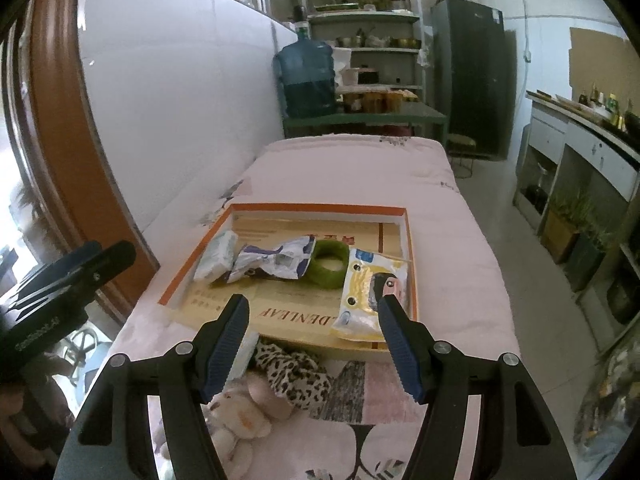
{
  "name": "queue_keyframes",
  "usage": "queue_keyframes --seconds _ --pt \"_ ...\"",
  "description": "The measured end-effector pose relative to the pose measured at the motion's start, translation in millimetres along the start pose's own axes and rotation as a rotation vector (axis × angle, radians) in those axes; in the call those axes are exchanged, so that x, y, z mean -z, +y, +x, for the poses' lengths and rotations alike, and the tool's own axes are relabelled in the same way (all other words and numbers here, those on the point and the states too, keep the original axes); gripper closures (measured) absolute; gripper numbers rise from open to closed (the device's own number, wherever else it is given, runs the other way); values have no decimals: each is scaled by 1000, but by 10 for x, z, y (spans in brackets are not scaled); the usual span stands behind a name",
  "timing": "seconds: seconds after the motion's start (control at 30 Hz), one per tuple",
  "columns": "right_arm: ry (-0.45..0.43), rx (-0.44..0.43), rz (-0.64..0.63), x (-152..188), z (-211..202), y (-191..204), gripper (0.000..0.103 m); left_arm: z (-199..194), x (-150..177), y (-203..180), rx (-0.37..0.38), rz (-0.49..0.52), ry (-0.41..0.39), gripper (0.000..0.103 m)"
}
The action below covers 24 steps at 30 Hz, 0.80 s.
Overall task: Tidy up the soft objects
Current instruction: 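Move both tools back toward the plush toys beside the box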
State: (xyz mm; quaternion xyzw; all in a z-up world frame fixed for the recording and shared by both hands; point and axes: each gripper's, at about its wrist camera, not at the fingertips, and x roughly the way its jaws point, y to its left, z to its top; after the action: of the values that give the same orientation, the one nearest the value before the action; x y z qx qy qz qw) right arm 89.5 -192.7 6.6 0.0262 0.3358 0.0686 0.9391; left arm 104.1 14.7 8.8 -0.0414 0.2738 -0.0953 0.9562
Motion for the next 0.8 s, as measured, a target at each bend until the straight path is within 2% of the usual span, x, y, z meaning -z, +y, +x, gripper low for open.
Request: queue_keyframes --seconds 0.43,0.8 --pt "-15 -24 -36 237 -278 188 34 -201 137 34 4 16 -11 32" --pt "-5 -25 -27 443 -383 223 34 -338 283 -75 49 39 -3 32"
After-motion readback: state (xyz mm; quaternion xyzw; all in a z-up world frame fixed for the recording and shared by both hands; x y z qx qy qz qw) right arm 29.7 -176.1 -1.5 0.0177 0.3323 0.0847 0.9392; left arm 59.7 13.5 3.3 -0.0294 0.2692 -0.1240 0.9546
